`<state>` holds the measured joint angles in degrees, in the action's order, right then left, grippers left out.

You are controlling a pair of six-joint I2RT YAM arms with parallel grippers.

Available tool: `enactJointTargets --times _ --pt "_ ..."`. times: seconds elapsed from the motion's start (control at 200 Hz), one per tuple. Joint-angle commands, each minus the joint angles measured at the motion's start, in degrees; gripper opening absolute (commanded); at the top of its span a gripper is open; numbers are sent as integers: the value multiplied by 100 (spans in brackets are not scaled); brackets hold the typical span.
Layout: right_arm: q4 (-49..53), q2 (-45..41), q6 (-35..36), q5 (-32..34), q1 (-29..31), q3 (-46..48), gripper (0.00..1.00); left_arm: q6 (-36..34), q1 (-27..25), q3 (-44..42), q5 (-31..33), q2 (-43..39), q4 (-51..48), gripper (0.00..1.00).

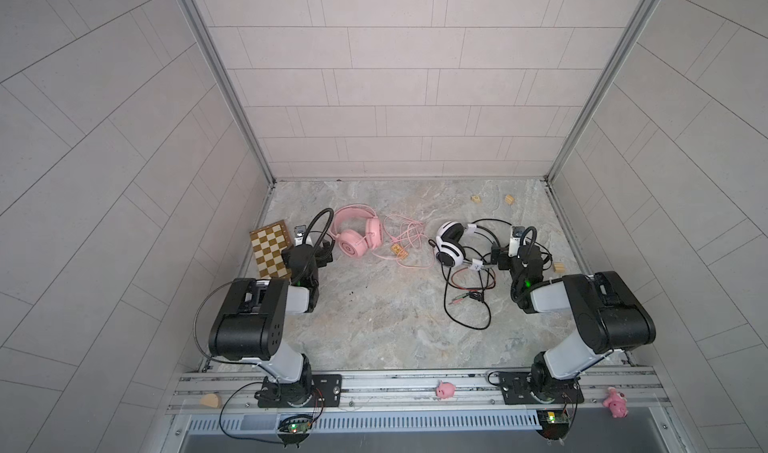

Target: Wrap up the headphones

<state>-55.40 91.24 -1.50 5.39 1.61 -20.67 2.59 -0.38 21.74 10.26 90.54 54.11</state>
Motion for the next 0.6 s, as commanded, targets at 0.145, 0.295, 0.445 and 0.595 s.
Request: enactJointTargets --times 0.145,0.295,0.445,0.595 --pt "13 -92 79 2 24 -34 99 40 -3 -38 -24 6 94 100" --pt "23 -89 79 0 24 -34 99 40 -8 -38 -49 20 98 100" --pt "25 -89 73 4 24 -38 99 -66 -14 50 -262 25 -67 100" --pt "24 -89 79 1 21 -34 99 -59 -14 51 -266 17 -68 100"
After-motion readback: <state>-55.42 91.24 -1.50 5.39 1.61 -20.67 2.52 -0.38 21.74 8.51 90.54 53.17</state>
